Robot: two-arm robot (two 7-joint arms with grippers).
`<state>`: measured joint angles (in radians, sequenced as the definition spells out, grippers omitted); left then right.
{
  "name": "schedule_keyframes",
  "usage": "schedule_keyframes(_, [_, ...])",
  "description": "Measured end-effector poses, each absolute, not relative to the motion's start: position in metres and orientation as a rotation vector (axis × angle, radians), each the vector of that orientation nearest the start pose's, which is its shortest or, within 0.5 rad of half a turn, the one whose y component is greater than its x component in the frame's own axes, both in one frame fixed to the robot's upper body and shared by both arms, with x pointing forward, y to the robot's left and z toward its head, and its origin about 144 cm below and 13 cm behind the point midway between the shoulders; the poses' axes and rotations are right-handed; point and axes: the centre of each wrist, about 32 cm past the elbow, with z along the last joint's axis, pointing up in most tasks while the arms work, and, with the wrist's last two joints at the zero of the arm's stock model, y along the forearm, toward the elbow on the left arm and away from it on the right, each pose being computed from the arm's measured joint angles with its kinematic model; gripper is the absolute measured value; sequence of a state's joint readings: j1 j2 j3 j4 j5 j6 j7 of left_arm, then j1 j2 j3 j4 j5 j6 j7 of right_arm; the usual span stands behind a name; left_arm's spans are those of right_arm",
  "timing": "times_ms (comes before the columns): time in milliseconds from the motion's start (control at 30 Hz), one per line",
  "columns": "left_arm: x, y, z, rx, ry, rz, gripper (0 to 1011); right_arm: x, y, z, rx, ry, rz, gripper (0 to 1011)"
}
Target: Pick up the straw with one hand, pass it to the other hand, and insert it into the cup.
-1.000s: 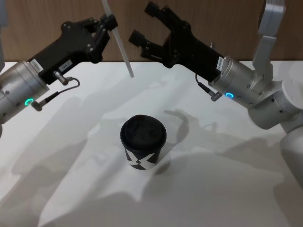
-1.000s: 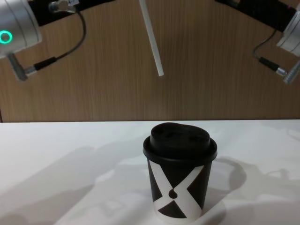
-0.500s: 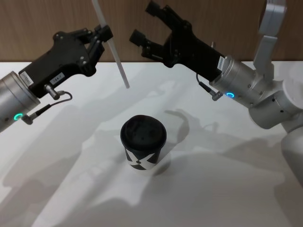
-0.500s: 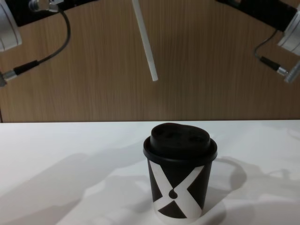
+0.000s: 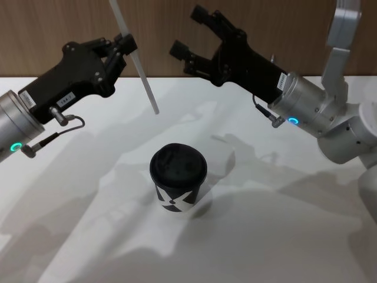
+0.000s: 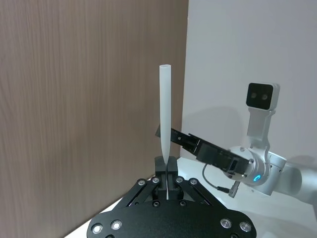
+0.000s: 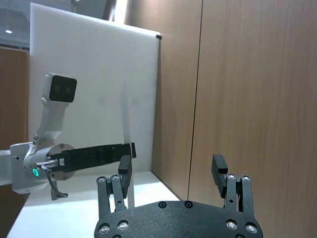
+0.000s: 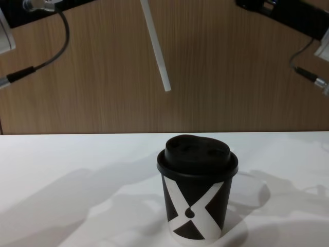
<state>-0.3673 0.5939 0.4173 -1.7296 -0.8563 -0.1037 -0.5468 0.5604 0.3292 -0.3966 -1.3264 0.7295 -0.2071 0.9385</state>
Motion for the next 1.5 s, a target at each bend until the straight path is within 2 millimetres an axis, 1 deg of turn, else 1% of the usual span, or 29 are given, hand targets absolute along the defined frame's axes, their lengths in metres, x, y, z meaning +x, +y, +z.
schedule_keyframes(400, [0.515,0.258,1.291,-0.362,-0.074,0.511,19,0.582,-0.241,1.256,0.367,-0.222,-0.386,1001])
schedule_keyframes(800, [0.526,0.251,1.291,-0.351,0.025,0.428,19,0.57,-0.244,1.245,0.323,-0.208,-0.439,1001])
schedule_keyframes(1167, [0.535,0.246,1.291,-0.33,0.1,0.352,19,0.564,-0.244,1.241,0.303,-0.202,-0.461,1001])
schedule_keyframes(1500, [0.537,0.251,1.292,-0.32,0.136,0.326,19,0.561,-0.245,1.24,0.295,-0.199,-0.471,1001])
